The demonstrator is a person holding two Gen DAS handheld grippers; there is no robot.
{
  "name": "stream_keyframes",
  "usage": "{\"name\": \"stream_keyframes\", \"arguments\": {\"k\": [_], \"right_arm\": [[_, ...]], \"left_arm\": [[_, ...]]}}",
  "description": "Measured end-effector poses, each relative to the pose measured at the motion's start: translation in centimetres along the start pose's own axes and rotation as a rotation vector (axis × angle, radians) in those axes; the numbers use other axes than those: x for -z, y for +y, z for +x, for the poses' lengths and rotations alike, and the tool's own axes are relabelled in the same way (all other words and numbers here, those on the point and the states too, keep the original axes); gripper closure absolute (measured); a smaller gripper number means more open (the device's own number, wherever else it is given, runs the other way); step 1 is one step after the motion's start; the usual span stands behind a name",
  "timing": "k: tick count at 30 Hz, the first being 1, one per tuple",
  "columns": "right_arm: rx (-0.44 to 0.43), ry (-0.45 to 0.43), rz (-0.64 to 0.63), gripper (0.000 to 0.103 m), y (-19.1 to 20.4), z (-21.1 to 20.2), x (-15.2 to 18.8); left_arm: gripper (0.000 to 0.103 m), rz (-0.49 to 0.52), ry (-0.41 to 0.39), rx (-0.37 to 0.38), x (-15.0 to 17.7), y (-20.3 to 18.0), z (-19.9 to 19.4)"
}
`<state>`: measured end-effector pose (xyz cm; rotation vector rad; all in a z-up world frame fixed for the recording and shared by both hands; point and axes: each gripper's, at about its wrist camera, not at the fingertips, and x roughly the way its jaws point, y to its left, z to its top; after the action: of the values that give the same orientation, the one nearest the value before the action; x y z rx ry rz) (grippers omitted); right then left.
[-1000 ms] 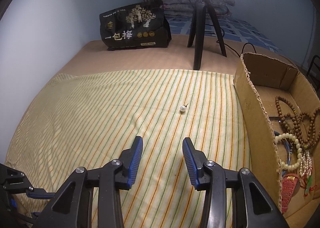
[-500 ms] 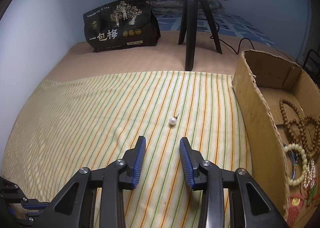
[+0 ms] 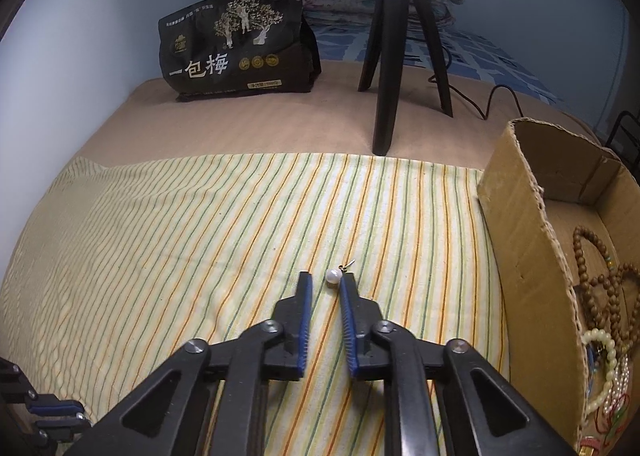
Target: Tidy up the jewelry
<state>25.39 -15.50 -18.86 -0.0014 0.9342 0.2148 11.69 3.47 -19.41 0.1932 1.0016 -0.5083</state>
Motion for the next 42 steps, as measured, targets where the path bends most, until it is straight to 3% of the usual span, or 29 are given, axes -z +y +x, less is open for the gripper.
{"name": "stream_keyframes", "arguments": {"k": [8, 12, 15, 19, 29, 42], "right_arm": [[-0.008, 0.009, -0.011, 0.099, -0.1, 0.1, -0.2], [-0.001, 0.000, -0.005, 0.083, -0.3, 0.0, -0.2], [0.000, 0.003, -0.012, 0.083, -0.2, 0.3, -0.2], [-0.001, 0.005, -0.030, 0.096, 0.0, 0.5, -0.2], [-0.036, -0.001, -0.031, 0.097, 0.0, -1.4, 0.7], [-0.083, -0.059, -0.064, 0.097, -1.4, -9.4, 2.4]], "left_arm": [[0.097, 0.003, 0.000, -0.007, -0.2, 0.0, 0.2], [0.097, 0.005, -0.004, -0.006, -0.3, -0.1, 0.2], [0.097, 0.010, -0.005, -0.006, -0.4, -0.2, 0.2], [0.097, 0.008, -0.004, -0.007, -0.4, -0.1, 0.2], [0.097, -0.017, -0.030, -0.018, -1.9, -0.5, -1.4], [0.097, -0.063, -0.114, -0.026, -5.6, -2.7, -5.2]]}}
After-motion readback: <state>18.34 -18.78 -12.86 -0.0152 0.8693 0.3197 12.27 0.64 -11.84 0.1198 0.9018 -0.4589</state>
